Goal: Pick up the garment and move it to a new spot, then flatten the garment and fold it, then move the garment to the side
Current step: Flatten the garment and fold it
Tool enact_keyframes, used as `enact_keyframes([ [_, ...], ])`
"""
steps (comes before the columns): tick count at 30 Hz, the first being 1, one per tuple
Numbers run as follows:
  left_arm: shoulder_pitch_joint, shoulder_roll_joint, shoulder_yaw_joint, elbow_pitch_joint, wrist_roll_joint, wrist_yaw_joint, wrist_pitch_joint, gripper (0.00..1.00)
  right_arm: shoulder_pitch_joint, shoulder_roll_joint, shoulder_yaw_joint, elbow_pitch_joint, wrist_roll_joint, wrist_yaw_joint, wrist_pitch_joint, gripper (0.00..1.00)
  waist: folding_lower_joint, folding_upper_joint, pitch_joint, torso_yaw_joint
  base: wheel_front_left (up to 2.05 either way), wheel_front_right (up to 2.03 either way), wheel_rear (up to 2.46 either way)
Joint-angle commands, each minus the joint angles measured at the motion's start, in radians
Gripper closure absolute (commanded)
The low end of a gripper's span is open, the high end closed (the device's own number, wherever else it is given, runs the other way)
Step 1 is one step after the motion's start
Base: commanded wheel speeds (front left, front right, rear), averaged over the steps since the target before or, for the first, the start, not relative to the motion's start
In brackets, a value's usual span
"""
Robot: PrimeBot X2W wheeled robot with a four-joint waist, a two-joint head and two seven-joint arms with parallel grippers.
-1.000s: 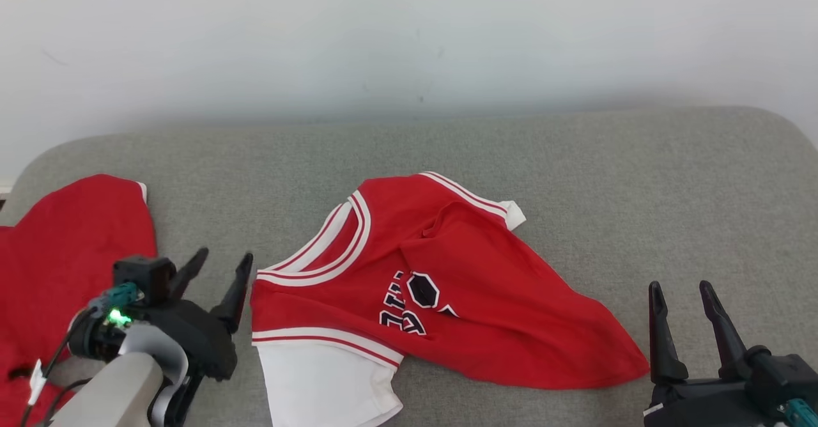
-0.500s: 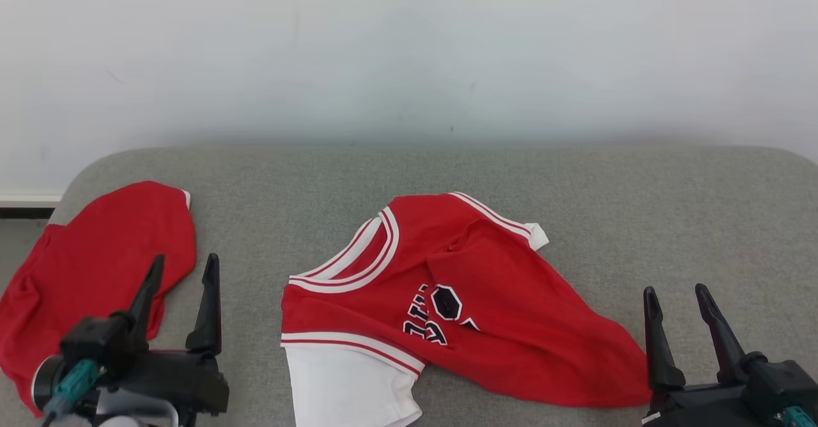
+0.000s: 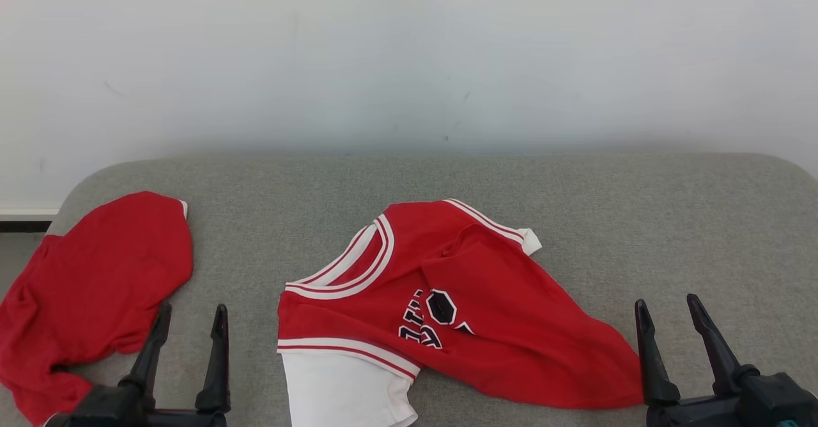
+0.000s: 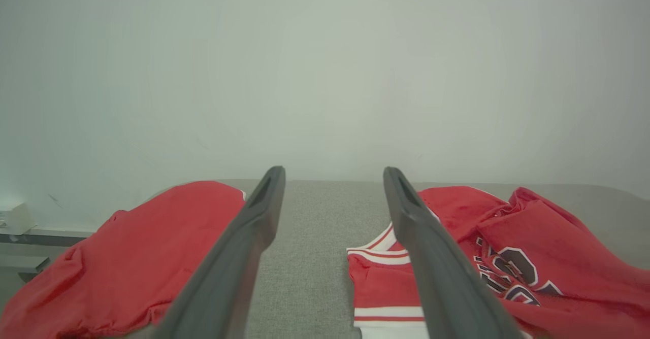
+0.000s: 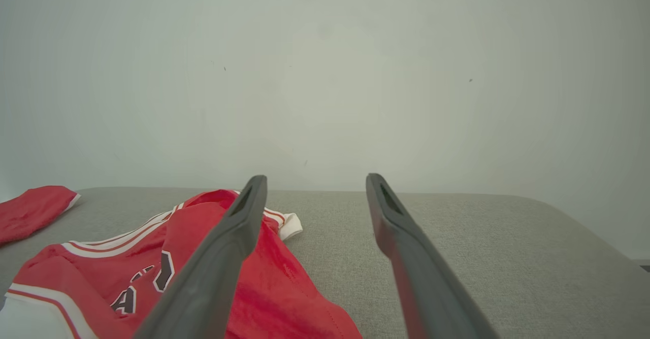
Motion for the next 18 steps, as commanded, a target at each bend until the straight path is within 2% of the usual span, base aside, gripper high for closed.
enact_keyframes([
  [1,0.025,-0.006,0.008,-0.007,0.012,-0.006,-0.001,0.0,0.017,-0.005,-0.005,0.0,-0.01,-0.002,0.0,0.0,0.0001,0.0,-0.002,-0.003,0.0,0.0,0.0],
  [11,0.096,-0.043,0.014,0.018,0.037,-0.056,0.0,0.0,0.063,0.007,-0.014,0.009,-0.013,-0.002,0.0,0.0,0.0001,0.0,-0.008,-0.007,0.0,0.0,0.0],
  [18,0.08,-0.057,0.023,0.045,0.052,-0.081,-0.001,0.0,0.064,0.013,-0.018,0.022,-0.018,-0.002,0.0,0.0,0.0001,0.0,-0.009,-0.004,0.0,0.0,0.0],
])
